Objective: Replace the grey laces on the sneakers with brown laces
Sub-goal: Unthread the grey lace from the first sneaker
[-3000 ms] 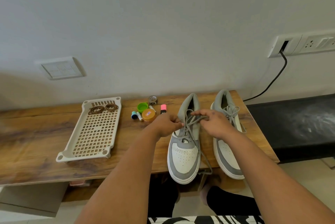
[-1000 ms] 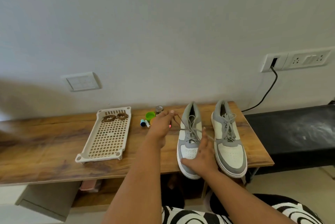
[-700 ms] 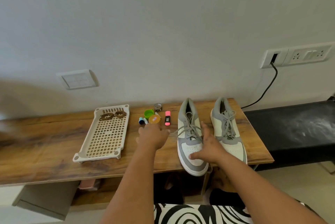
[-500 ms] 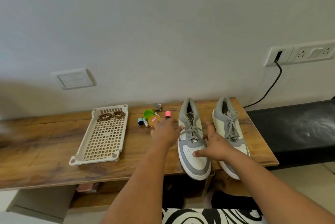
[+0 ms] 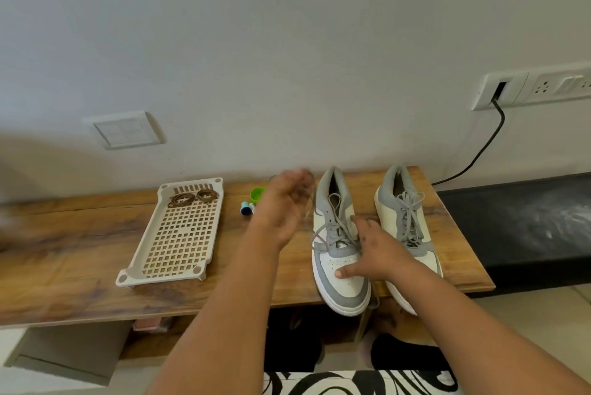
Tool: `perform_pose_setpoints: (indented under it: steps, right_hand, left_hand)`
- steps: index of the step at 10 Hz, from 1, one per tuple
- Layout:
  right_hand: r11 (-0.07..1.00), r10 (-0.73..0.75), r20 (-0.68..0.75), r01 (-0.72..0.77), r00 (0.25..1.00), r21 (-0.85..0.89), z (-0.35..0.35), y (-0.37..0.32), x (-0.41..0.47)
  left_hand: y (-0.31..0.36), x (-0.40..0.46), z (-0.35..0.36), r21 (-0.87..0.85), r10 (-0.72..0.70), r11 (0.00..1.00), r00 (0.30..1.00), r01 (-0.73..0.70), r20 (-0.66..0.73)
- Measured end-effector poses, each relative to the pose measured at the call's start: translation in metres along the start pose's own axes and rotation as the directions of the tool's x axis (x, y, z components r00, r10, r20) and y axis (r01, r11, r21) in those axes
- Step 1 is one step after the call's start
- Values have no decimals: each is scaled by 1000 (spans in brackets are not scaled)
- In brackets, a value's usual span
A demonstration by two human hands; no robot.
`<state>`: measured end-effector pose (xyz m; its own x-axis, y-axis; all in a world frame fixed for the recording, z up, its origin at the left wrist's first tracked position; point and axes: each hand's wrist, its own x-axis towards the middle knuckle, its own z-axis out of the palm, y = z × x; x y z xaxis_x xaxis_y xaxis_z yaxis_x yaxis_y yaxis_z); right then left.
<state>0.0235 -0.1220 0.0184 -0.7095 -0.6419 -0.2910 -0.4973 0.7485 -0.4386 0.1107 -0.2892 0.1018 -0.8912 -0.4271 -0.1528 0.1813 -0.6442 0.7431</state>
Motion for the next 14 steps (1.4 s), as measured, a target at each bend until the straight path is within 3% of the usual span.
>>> perform_pose_setpoints:
  steps: [1,2,3,4,5,6,7,8,9,10,11,12,13,14]
  right_hand:
    - [1000,26,16,-26,1000,-1,0,-1,-1]
    - [998,28,-100,-21,995,64,5,-3,0]
    - [991,20,-236,12,971,130,7,-9,1]
    - [984,-86,-348,135,934,117,12,-20,2]
    - [917,-303,-291,361,907,172,2,-39,-7]
    - [883,-370,119,309,921,354,-13,-42,-16]
    - [884,-146,-22,140,989,447,-9,-31,-8]
    - [912,130,-267,-9,955,411,-9,-32,6]
    - [904,219,-296,-79,930,421,-4,-31,19]
    - [903,241,-272,-112,932,416,3,-25,25]
    - [886,228,-194,-121,954,447,-2,-23,26]
    - [864,222,-159,-118,962,489,-5,-21,24]
    - [928,160,-180,-86,970,362,-8,-21,16]
    - [956,97,-124,-58,987,288,-18,-21,9]
  left_hand:
    - [21,-9,-13,-520,31,854,999,-31,-8]
    - [20,-5,-30,323,65,945,929,60,-363]
    - [1,0,-43,938,-56,16,936,348,-346]
    - [-16,5,-32,931,-192,-220,923,291,-333]
    - [-28,12,-13,937,-102,214,960,277,-261]
    - [-30,10,-2,790,-330,464,906,401,-266]
    - [-25,12,-4,639,-255,658,916,399,-310]
    - [-10,19,-11,329,-57,927,936,178,-346]
    - [9,11,-21,-58,11,998,976,-25,-218]
    - [19,2,-24,-84,-63,994,998,65,29]
    - [6,10,-32,679,-148,701,976,217,-159]
    - [-16,24,-47,913,-195,-149,894,379,-403]
    - [-29,34,-55,903,-144,-281,916,325,-375]
    - [-37,41,-48,978,-13,-169,992,120,-124]
